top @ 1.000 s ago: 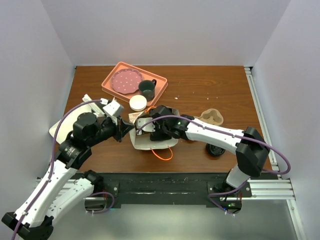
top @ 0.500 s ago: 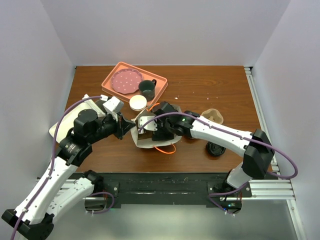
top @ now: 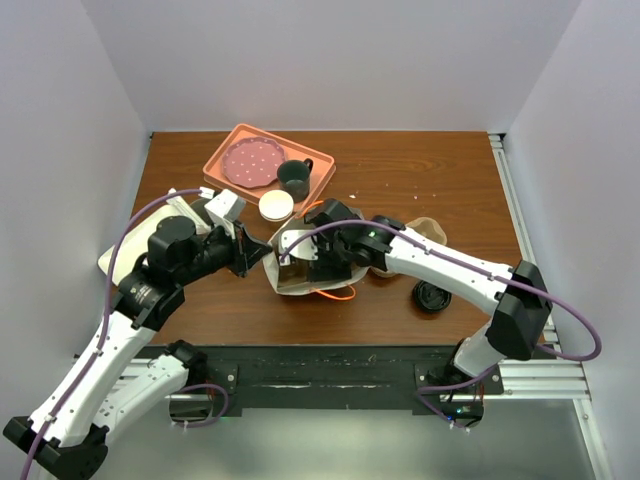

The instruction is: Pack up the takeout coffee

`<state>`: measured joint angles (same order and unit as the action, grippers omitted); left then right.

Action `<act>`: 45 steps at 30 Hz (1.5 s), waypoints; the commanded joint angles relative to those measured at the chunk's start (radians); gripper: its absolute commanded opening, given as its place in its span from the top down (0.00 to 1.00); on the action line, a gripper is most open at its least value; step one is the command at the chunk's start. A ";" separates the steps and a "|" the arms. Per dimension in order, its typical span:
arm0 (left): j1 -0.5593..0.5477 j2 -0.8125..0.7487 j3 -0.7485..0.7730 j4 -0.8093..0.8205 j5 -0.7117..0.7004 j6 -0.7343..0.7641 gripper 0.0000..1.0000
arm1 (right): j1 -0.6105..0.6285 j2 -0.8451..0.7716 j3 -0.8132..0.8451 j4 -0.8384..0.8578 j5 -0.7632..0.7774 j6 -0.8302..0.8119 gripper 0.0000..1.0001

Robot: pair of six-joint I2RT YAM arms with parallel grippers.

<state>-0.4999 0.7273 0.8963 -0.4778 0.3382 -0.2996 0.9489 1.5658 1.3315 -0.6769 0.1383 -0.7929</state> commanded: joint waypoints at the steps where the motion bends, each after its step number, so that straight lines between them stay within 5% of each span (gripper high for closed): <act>1: -0.005 0.001 0.049 0.013 0.013 -0.045 1.00 | -0.010 -0.044 0.063 -0.023 -0.005 0.012 0.01; 20: -0.005 0.044 0.081 -0.001 -0.042 -0.121 0.99 | -0.032 -0.102 0.109 -0.067 -0.049 0.050 0.01; 37: -0.005 0.147 0.181 -0.047 -0.133 -0.099 0.94 | -0.044 -0.099 0.251 -0.150 -0.175 0.093 0.39; 45: -0.005 0.201 0.219 -0.047 -0.159 -0.124 0.87 | -0.047 -0.087 0.324 -0.225 -0.236 0.081 0.43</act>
<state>-0.4999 0.9184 1.0611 -0.5533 0.2024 -0.4034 0.9073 1.4891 1.5871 -0.8551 -0.0452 -0.7162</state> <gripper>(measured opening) 0.115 0.581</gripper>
